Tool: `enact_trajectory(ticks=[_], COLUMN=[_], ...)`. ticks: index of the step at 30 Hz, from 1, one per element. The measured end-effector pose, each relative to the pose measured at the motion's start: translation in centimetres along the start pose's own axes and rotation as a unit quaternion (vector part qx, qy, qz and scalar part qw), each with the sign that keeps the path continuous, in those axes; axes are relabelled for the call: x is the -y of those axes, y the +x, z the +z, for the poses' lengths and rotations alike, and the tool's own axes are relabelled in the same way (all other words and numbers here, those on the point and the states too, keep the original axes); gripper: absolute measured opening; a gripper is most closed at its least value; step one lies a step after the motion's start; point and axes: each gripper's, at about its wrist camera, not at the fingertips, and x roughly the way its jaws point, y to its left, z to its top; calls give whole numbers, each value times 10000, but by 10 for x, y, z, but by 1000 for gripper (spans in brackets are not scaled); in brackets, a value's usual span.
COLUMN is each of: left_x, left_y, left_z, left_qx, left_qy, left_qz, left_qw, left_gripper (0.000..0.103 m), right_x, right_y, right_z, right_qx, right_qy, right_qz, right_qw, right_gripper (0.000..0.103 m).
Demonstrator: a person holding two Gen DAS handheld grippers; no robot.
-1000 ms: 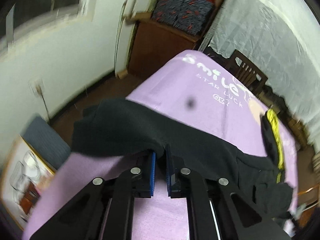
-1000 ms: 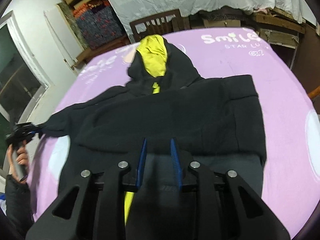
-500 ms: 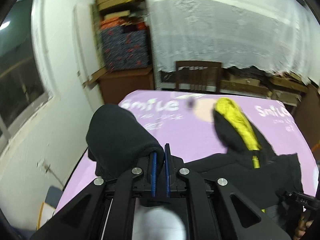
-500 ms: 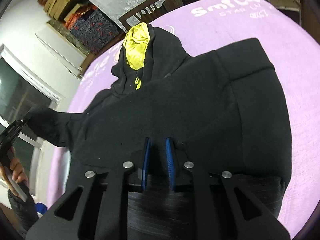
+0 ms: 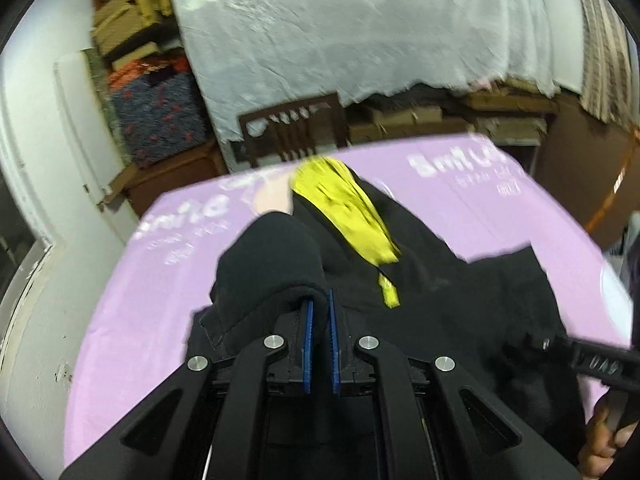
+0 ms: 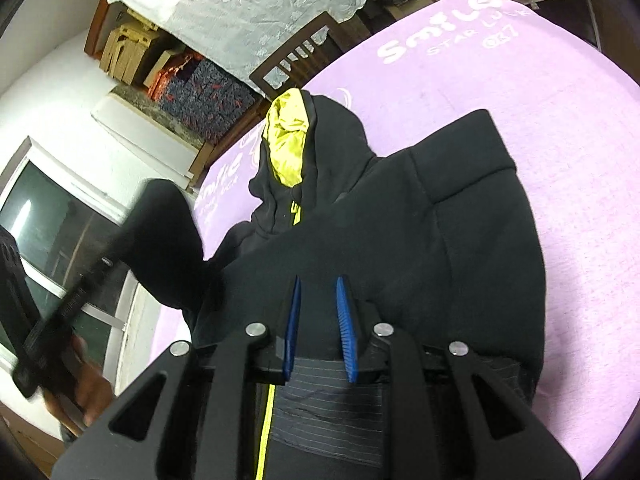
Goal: Fold large clothes
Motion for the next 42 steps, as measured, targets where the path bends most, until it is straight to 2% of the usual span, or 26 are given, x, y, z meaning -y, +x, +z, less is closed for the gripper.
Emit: enact_trajectory(ticks=[7,9,12,14,15,17,20,24,26,28,32,35,38,42], left_x=[47,51,50,45,40,29,1,-56,-90,-117,-142,-146,-151,-162], left_y=[54,58,53,41,33,16,-4,-2,11,24,49,67,82,88], left_z=[-42,-49,-55,-57,-58,-60,-63,-63,-62,-62,-58,-60,-70,-86], left_qx=[-672,-760,-672,-605,-529,-361,-129,-176,-380,-534,-779,-902,-1090,-1033], left_qy=[526,649,703,684,668,667,519,-115,-594,-969,-1189,-1107,-1070,-1400], left_qz=[-147,-189,-157,-182,-165,-108,83,509,731,768,925,1050,1042,661], left_qw=[9962,9948,9951,9957,9962,9971,9985,9985,9948,9909,9855,9842,9828,9825], left_gripper=[11,18,36,55,60,79,87,90,89,89,89,89,90,92], right_x=[11,13,15,15,15,14,12,5,-3,-12,-39,-75,-120,-170], right_y=[-3,-3,-1,0,0,0,0,-2,-3,-3,-2,7,23,49], right_z=[4,4,5,4,4,3,2,0,-1,-3,-11,-19,-33,-58], right_qx=[57,65,60,50,45,37,48,109,123,111,90,-34,-105,-72], right_qy=[191,227,272,273,263,229,149,-49,-205,-364,-758,-1308,-2173,-3325], right_qz=[6,14,22,21,21,3,-36,-89,-74,-50,5,-104,-548,-1120], right_qw=[9998,9997,9996,9996,9996,9997,9999,9999,9997,9993,9971,9914,9745,9364], right_gripper=[19,19,19,19,20,20,20,20,20,20,28,32,37,38])
